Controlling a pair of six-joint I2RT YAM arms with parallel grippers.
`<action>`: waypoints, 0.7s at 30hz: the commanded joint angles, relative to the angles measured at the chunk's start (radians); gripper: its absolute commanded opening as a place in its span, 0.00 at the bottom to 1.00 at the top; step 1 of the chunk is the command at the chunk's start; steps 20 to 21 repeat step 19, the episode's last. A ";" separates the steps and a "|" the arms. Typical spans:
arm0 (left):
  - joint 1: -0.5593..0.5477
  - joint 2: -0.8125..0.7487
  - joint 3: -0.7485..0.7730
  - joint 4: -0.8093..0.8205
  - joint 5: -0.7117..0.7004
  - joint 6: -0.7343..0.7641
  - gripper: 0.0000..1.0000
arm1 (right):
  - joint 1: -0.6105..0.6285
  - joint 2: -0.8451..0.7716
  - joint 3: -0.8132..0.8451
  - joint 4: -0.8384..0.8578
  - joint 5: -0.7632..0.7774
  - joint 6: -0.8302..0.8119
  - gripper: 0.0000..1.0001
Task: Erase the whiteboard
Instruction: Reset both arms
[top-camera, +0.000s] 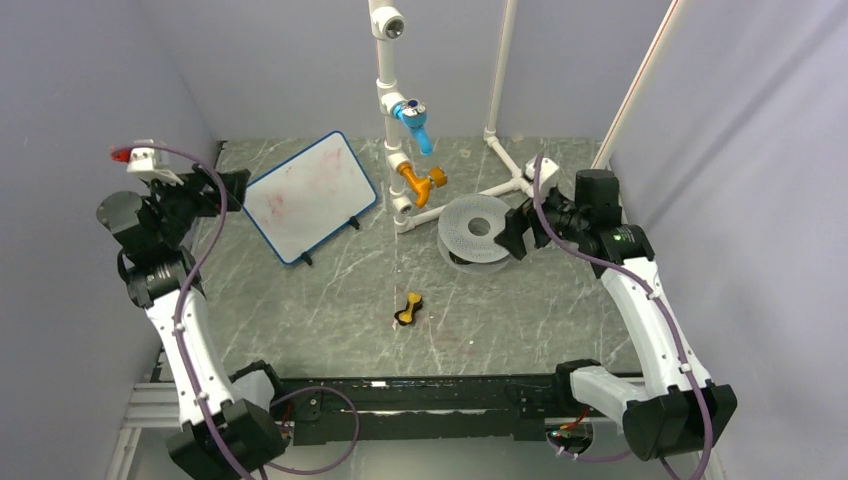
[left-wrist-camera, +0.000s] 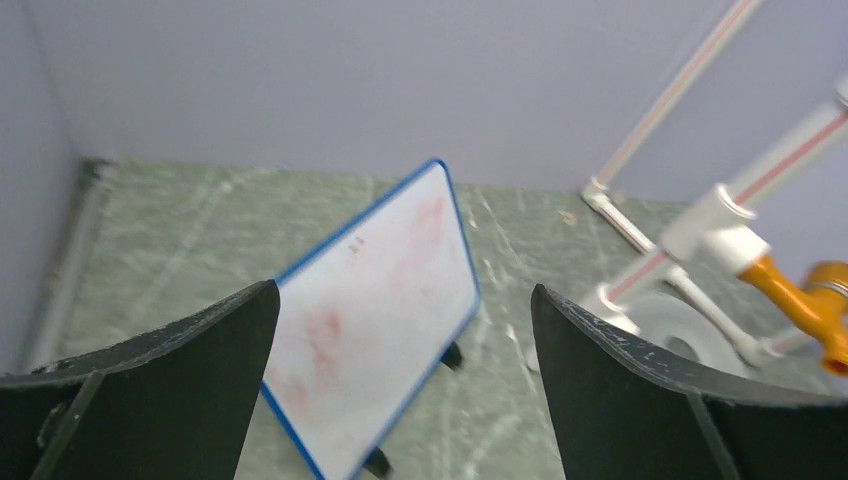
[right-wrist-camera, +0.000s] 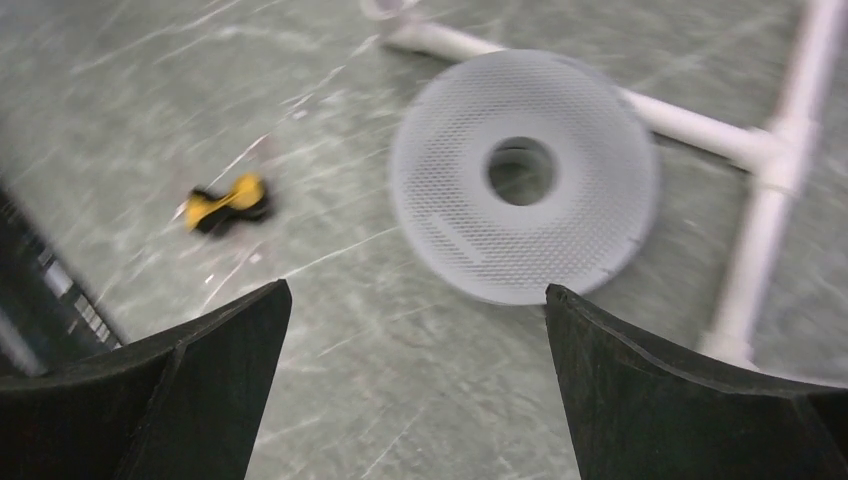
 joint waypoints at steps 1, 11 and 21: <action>-0.038 -0.092 -0.081 -0.137 0.041 -0.168 0.99 | -0.035 -0.048 0.032 0.192 0.257 0.244 1.00; -0.261 -0.306 -0.049 -0.537 -0.267 0.135 0.99 | -0.061 -0.133 0.038 0.192 0.315 0.296 1.00; -0.281 -0.411 -0.108 -0.496 -0.268 0.098 0.99 | -0.080 -0.146 0.082 0.176 0.279 0.268 1.00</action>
